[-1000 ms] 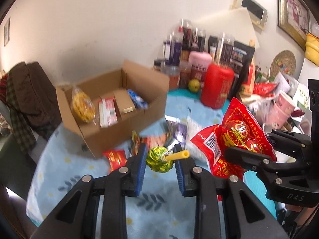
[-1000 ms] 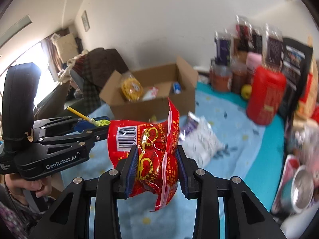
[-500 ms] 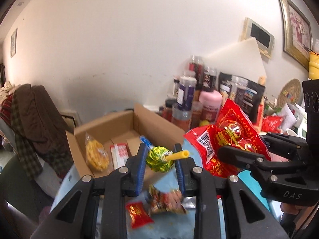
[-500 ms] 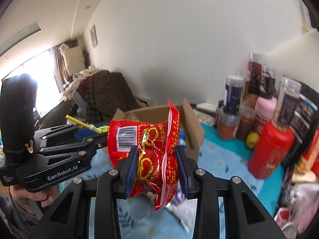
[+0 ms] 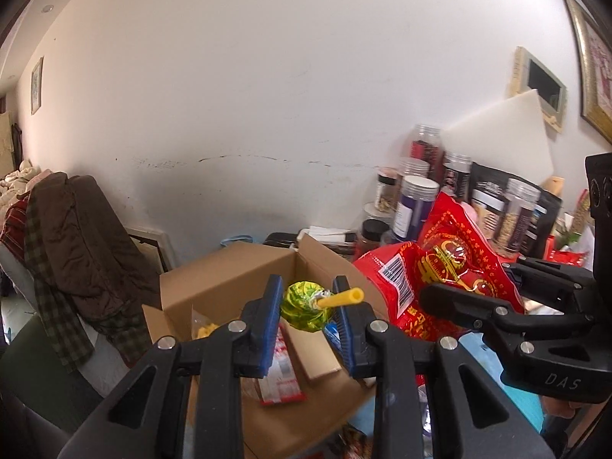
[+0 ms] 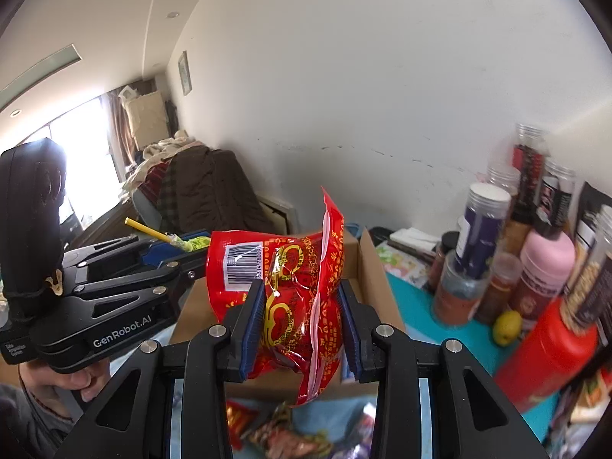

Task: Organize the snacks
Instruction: 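Carry the lollipop and red-gold bag with both grippers into the cardboard box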

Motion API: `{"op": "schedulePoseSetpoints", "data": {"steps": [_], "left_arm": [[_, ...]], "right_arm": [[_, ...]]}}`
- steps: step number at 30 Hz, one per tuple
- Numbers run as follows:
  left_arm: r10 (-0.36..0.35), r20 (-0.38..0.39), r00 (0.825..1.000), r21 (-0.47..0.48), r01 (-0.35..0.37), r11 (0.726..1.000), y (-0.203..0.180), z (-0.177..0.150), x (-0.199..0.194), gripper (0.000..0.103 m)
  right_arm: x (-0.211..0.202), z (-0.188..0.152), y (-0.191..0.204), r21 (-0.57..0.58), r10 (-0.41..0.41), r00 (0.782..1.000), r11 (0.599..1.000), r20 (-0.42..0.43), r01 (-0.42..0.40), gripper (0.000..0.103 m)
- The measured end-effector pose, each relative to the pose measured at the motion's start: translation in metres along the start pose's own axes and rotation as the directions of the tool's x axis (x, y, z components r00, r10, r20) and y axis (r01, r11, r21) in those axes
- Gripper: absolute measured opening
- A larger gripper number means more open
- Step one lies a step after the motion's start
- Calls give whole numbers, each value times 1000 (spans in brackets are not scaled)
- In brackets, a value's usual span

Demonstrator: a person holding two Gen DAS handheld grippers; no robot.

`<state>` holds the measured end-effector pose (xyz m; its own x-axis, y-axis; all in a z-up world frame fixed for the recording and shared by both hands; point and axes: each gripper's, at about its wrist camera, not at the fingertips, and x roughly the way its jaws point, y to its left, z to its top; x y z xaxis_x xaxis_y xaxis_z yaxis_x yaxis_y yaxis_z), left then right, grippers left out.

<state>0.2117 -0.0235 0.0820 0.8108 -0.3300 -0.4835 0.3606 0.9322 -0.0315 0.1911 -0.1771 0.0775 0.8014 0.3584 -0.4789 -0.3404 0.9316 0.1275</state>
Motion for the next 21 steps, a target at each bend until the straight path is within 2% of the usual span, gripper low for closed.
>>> {"op": "schedulePoseSetpoints", "data": {"steps": [5, 10, 21], "left_arm": [[16, -46, 999, -11, -17, 1000, 14, 3, 33, 27], [46, -127, 991, -22, -49, 999, 29, 1, 71, 27], [84, -238, 968, -32, -94, 995, 53, -12, 115, 27]], "right_arm": [[36, 10, -10, -4, 1, 1000, 1000, -31, -1, 36], [76, 16, -20, -1, 8, 996, 1000, -92, -8, 36], [134, 14, -21, -35, 6, 976, 999, -218, -14, 36]]}}
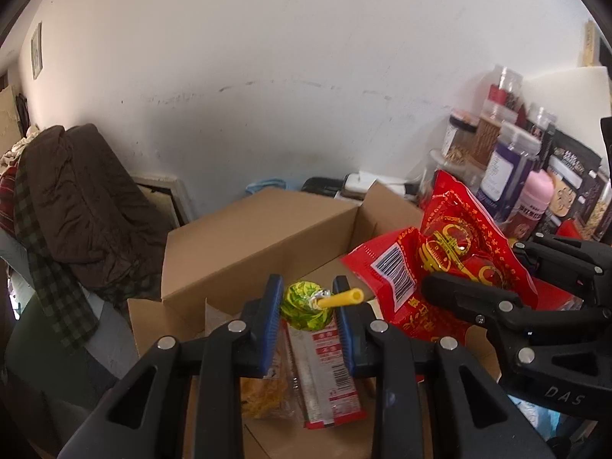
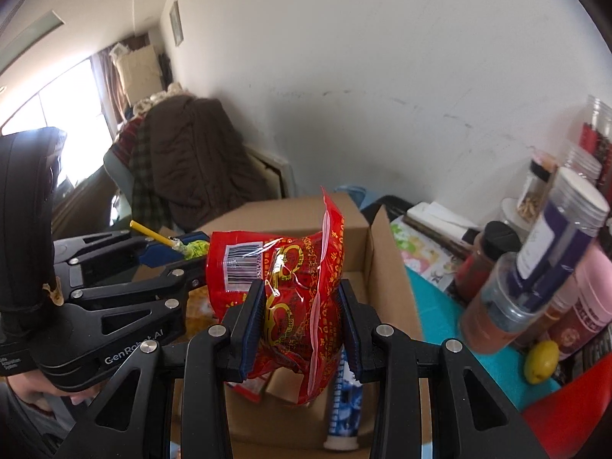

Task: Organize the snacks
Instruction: 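Carry the lollipop and red-gold bag with both grippers into the cardboard box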

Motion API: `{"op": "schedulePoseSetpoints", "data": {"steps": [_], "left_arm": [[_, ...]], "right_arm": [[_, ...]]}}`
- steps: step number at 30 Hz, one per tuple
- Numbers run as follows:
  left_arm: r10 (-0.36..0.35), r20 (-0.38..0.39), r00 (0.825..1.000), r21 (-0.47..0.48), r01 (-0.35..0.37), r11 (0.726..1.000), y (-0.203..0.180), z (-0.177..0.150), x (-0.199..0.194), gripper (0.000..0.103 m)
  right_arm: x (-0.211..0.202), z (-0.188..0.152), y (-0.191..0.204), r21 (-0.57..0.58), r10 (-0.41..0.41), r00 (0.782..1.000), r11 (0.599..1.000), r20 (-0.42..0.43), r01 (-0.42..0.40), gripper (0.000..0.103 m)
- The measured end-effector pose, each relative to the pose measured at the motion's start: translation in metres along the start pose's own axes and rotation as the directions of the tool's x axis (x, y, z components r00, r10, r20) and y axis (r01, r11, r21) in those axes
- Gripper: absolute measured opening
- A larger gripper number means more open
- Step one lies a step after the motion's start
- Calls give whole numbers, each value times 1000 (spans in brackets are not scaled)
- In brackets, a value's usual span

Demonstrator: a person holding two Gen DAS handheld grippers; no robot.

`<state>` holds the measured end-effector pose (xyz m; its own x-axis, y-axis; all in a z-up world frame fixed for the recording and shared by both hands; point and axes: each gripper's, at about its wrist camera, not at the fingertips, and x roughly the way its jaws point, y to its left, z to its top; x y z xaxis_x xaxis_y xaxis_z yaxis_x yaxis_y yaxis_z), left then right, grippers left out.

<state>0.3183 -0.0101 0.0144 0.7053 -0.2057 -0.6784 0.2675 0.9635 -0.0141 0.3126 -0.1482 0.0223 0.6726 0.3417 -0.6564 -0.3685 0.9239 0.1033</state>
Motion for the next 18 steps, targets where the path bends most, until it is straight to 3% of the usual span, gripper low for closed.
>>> {"op": "schedulePoseSetpoints", "data": {"steps": [18], "left_arm": [[24, -171, 985, 11, -23, 1000, 11, -13, 38, 27]], "right_arm": [[48, -14, 8, -29, -60, 987, 998, -150, 56, 37]]}}
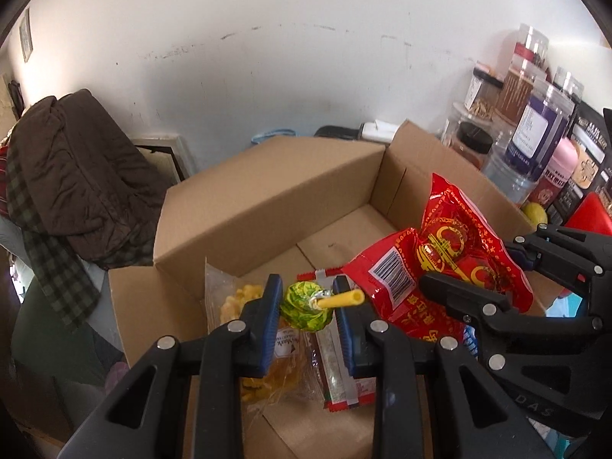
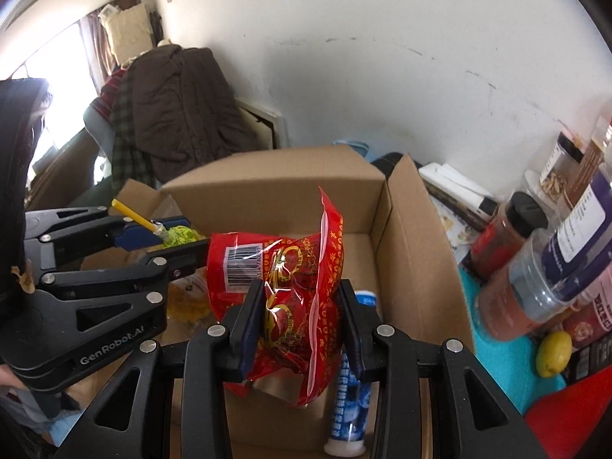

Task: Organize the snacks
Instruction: 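Carry the lollipop and red-gold bag with both grippers into the cardboard box, then open both grippers to release the lollipop and red-gold bag in the box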

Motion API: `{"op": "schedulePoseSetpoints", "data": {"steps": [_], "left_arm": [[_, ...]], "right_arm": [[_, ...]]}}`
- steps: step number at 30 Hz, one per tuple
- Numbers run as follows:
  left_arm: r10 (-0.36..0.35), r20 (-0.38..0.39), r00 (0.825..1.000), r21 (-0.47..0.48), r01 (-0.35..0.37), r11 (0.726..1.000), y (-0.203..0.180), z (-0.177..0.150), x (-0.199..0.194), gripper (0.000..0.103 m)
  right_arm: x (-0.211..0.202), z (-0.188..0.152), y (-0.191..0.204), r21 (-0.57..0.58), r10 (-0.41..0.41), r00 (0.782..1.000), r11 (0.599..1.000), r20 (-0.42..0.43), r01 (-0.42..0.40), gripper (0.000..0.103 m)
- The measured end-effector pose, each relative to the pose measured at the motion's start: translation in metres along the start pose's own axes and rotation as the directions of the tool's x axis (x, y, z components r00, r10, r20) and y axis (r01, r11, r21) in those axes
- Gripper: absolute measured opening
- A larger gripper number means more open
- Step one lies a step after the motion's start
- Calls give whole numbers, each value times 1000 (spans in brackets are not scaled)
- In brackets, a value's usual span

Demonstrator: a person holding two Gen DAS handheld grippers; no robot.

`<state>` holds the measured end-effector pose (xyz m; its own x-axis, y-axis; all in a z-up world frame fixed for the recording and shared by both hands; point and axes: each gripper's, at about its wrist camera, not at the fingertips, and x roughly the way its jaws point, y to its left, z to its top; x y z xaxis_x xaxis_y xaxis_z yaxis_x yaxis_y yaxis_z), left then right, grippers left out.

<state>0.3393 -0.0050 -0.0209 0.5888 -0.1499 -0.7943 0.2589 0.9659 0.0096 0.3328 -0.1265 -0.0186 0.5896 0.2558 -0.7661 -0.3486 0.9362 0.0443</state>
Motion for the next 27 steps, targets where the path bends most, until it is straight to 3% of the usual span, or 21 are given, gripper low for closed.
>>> {"op": "schedulePoseSetpoints", "data": {"steps": [10, 16, 18, 24, 27], "left_arm": [[91, -44, 995, -13, -92, 996, -2, -12, 2, 32], [133, 9, 991, -34, -132, 991, -5, -12, -26, 42], [141, 34, 989, -47, -140, 989, -7, -12, -41, 45], [163, 103, 981, -73, -156, 985, -12, -13, -80, 51], [162, 142, 977, -81, -152, 985, -14, -14, -100, 62]], "right_arm": [[-7, -7, -3, -7, -57, 998, 998, 11, 58, 42], [-31, -10, 0, -3, -61, 998, 998, 31, 61, 47], [-45, -10, 2, 0, -66, 997, 998, 51, 66, 54], [-84, -11, 8, 2, -74, 991, 997, 111, 75, 55], [-102, -11, 16, 0, -79, 987, 997, 143, 79, 56]]}}
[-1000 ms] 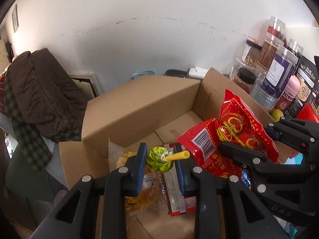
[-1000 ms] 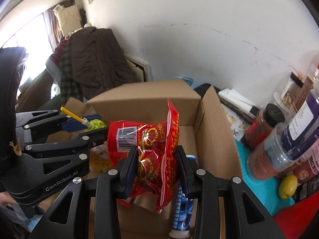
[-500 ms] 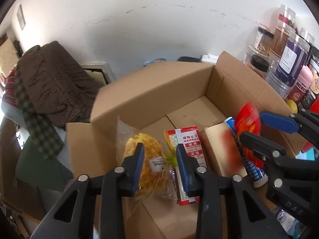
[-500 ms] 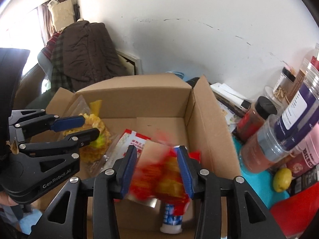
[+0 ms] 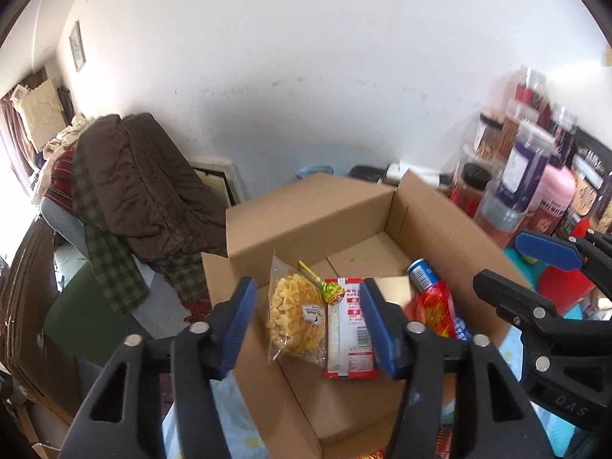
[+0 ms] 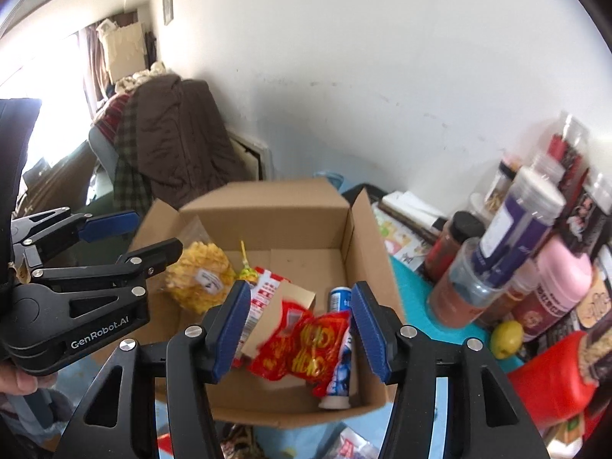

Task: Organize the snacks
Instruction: 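Open both grippers to release the lollipop and red-gold bag in the box, then withdraw both grippers from the box back over the table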

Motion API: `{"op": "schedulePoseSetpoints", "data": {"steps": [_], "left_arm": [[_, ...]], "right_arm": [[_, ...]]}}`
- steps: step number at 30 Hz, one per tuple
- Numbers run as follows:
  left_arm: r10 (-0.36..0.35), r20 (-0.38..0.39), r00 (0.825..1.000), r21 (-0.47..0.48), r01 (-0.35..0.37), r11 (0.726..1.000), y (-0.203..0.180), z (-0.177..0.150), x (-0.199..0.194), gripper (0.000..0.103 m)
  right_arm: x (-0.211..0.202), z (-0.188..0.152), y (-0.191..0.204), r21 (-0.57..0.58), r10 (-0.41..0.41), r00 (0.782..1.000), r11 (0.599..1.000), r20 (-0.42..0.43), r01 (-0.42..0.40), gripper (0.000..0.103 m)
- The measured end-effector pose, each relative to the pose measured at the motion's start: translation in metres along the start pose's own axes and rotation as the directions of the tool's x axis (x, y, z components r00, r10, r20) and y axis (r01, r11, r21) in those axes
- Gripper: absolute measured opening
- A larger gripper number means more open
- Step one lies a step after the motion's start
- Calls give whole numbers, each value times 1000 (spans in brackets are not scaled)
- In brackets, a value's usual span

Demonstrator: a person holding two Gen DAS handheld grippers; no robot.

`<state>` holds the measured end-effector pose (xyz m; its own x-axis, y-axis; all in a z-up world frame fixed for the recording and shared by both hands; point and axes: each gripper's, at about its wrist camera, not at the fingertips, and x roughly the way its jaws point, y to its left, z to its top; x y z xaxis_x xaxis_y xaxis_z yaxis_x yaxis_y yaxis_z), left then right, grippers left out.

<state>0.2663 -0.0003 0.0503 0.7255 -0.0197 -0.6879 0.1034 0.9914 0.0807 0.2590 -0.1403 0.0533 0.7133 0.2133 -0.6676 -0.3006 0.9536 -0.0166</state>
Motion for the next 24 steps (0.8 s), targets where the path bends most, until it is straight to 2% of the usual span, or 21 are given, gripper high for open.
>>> {"op": "schedulePoseSetpoints", "data": {"steps": [1, 2, 10, 12, 24], "left_arm": [[2, 13, 1000, -2, -2, 1000, 0, 0, -6, 67], [4, 35, 999, -5, -4, 1000, 0, 0, -15, 68], [-14, 115, 993, -4, 14, 1000, -6, -6, -68, 68], [-20, 132, 991, -3, 21, 1000, -8, -10, -79, 68], [-77, 204, 976, 31, 72, 997, -21, -39, -138, 68]], "right_arm": [[-6, 0, 1, -1, -1, 1000, 1000, 10, 1, 57], [-14, 1, 2, -2, -4, 1000, 1000, 24, 4, 58], [-67, -3, 10, -3, -23, 994, 1000, 105, 23, 58], [-78, -6, 11, -2, -24, 992, 1000, 125, 24, 61], [-141, -38, 21, 19, -38, 976, 999, 215, 35, 62]]}}
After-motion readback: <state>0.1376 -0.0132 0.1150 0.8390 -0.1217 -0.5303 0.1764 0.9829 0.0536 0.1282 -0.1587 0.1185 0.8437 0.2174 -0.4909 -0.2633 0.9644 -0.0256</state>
